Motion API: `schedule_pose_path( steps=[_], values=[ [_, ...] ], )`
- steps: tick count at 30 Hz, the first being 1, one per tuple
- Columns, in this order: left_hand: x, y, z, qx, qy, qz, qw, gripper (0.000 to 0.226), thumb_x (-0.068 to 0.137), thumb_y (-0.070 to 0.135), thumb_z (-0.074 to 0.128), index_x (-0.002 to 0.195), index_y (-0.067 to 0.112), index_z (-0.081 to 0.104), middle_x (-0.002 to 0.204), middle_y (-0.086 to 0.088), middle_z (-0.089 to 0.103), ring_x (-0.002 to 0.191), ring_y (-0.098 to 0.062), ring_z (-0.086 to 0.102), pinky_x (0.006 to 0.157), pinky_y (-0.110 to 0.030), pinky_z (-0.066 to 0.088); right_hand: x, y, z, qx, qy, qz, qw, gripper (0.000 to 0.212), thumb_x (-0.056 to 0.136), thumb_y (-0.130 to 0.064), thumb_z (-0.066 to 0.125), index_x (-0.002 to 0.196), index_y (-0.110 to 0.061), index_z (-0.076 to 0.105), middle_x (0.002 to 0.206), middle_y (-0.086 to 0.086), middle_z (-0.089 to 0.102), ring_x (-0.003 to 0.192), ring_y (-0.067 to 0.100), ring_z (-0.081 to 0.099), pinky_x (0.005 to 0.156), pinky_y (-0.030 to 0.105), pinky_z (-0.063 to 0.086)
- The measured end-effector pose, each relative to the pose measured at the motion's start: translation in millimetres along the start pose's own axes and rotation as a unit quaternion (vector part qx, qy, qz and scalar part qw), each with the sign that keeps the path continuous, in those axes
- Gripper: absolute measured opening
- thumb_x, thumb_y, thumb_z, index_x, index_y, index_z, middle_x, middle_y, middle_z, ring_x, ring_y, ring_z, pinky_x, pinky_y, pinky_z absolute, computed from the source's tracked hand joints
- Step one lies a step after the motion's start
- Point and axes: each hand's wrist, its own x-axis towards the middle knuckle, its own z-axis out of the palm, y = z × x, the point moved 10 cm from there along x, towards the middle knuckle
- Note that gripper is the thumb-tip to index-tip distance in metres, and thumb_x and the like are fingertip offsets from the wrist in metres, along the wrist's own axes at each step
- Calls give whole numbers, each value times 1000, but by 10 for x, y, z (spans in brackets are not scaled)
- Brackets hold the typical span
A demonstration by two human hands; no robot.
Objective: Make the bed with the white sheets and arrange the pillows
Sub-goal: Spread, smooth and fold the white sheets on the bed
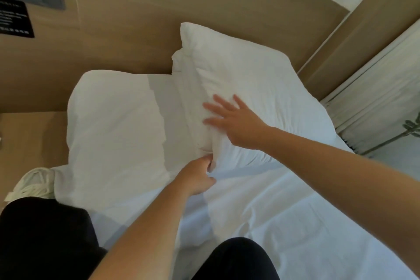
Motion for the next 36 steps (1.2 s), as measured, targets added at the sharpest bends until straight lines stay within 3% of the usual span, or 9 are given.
schedule_pose_path(
  steps=[3, 7, 13, 17, 21, 25, 28, 32, 36],
  values=[
    [-27, -47, 113, 78, -35, -24, 996, 29, 89, 23, 60, 112, 19, 44, 111, -3, 55, 96, -22, 52, 77, -27, 36, 101, -351, 137, -177, -112, -157, 965, 32, 80, -14, 69, 110, -26, 65, 109, -3, 62, 124, 25, 51, 115, 66, 11],
    [11, -49, 166, 107, -42, 9, 993, 61, 91, 17, 54, 147, 23, 30, 143, -1, 45, 126, -29, 46, 100, -33, 38, 180, -280, 110, -236, -293, -158, 913, 28, 91, -23, 54, 118, -27, 59, 107, -10, 60, 119, 20, 44, 117, 57, 8],
    [179, -197, 135, 100, -35, -9, 994, 60, 98, 21, 46, 153, 22, 21, 155, -2, 32, 138, -29, 35, 112, -39, 30, 159, -65, -210, -209, -228, -153, 939, 22, 89, -19, 47, 100, -28, 64, 93, -12, 60, 104, 16, 50, 112, 47, 19],
    [166, -285, -62, -88, 109, -74, 987, 32, 89, 8, 45, 114, 11, 65, 114, -11, 66, 108, -32, 58, 83, -29, 43, 237, -77, -147, -125, -254, -86, 955, 23, 93, -21, 38, 96, -28, 60, 90, -10, 58, 100, 16, 52, 112, 47, 19],
    [-11, -583, -258, -362, 283, -163, 873, 22, 77, 7, 50, 97, 15, 51, 94, -4, 59, 89, -26, 57, 70, -31, 43, 468, -137, -57, -101, -252, -53, 961, 34, 99, -30, 37, 131, -34, 49, 134, -9, 52, 128, 18, 44, 114, 49, 17],
    [100, -127, -67, -273, 166, -59, 946, 23, 85, 2, 44, 85, 23, 53, 77, -1, 57, 73, -22, 49, 58, -26, 33, 553, -214, 417, -180, -356, -100, 912, 50, 100, -29, 46, 146, -43, 33, 159, -12, 23, 151, 23, 6, 113, 65, -6],
    [125, 110, 12, -202, 109, -5, 973, 23, 88, 0, 37, 70, 12, 44, 73, -10, 49, 66, -24, 39, 57, -27, 27, 581, -118, 459, -250, -374, -97, 888, 34, 94, -22, 57, 127, -29, 58, 139, -4, 52, 142, 24, 26, 113, 68, -4],
    [155, 103, -18, -208, 81, -8, 975, 22, 89, 2, 35, 70, 13, 39, 63, 3, 36, 58, -13, 27, 49, -23, 21, 558, -55, 429, -278, -362, -103, 884, 17, 91, -15, 58, 106, -19, 63, 110, -1, 62, 124, 20, 43, 115, 65, 4],
    [106, 3, -27, -355, 87, -83, 927, 24, 92, 5, 42, 108, 22, 44, 82, 10, 50, 70, -5, 46, 58, -21, 35, 498, -29, 547, -255, -359, -127, 889, 50, 95, -28, 55, 142, -37, 41, 143, -8, 46, 142, 20, 25, 111, 68, -3]
  ],
)
